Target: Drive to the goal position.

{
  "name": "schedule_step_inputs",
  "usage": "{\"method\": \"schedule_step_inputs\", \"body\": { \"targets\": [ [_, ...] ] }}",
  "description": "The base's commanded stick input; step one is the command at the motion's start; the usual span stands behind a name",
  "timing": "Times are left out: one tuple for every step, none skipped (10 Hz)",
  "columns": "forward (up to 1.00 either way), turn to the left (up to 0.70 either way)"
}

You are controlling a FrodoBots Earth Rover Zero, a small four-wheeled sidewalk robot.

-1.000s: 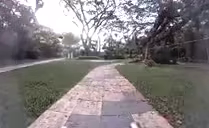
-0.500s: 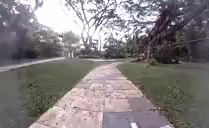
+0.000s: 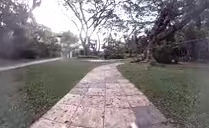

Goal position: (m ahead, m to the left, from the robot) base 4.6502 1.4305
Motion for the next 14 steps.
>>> {"method": "schedule_step_inputs", "body": {
  "targets": [
    [0.70,-0.10],
    [0.70,-0.13],
    [0.70,-0.13],
    [0.70,-0.13],
    [0.70,-0.10],
    [0.70,-0.02],
    [0.70,0.00],
    [0.70,-0.12],
    [0.70,-0.13],
    [0.70,-0.13],
    [0.70,-0.13],
    [0.70,-0.13],
    [0.70,-0.13],
    [0.70,-0.13]
  ]
}}
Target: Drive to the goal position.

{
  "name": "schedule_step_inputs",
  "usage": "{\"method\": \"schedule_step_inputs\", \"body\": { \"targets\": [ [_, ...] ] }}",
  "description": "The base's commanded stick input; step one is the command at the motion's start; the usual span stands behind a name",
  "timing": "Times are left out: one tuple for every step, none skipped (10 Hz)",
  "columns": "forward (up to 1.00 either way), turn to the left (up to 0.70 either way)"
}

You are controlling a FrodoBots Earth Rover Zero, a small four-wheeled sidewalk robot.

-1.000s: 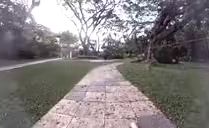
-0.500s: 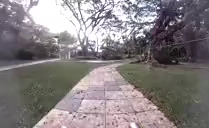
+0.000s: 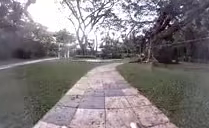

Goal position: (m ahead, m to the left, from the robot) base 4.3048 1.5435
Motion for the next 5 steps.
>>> {"method": "schedule_step_inputs", "body": {
  "targets": [
    [0.70,-0.13],
    [0.70,-0.13],
    [0.70,-0.13],
    [0.70,-0.13],
    [0.70,-0.01]
  ]
}}
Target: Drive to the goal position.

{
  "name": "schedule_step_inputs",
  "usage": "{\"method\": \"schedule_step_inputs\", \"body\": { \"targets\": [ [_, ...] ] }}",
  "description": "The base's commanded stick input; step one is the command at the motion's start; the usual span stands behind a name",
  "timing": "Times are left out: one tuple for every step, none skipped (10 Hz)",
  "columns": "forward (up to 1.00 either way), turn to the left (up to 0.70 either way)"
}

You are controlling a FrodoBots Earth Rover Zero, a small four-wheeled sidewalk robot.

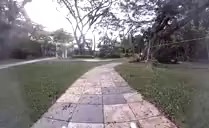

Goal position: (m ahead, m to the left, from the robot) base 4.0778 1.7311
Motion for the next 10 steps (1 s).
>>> {"method": "schedule_step_inputs", "body": {
  "targets": [
    [0.70,0.01],
    [0.70,0.01],
    [0.70,0.01],
    [0.70,0.01],
    [0.70,0.01],
    [0.70,0.01],
    [0.70,0.01],
    [0.70,0.01],
    [0.70,0.01],
    [0.70,0.01]
  ]
}}
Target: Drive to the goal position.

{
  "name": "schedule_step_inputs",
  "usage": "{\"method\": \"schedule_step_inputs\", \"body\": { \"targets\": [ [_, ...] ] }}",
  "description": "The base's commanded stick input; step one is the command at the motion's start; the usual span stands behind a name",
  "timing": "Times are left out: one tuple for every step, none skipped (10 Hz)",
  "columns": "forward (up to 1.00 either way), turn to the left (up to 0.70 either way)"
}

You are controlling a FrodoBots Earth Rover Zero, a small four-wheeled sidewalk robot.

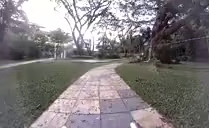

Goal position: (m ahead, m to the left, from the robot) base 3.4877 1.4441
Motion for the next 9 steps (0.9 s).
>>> {"method": "schedule_step_inputs", "body": {
  "targets": [
    [0.70,-0.13],
    [0.70,-0.13],
    [0.70,-0.13],
    [0.70,-0.13],
    [0.70,-0.13],
    [0.70,-0.09],
    [0.70,0.01],
    [0.70,0.01],
    [0.70,0.01]
  ]
}}
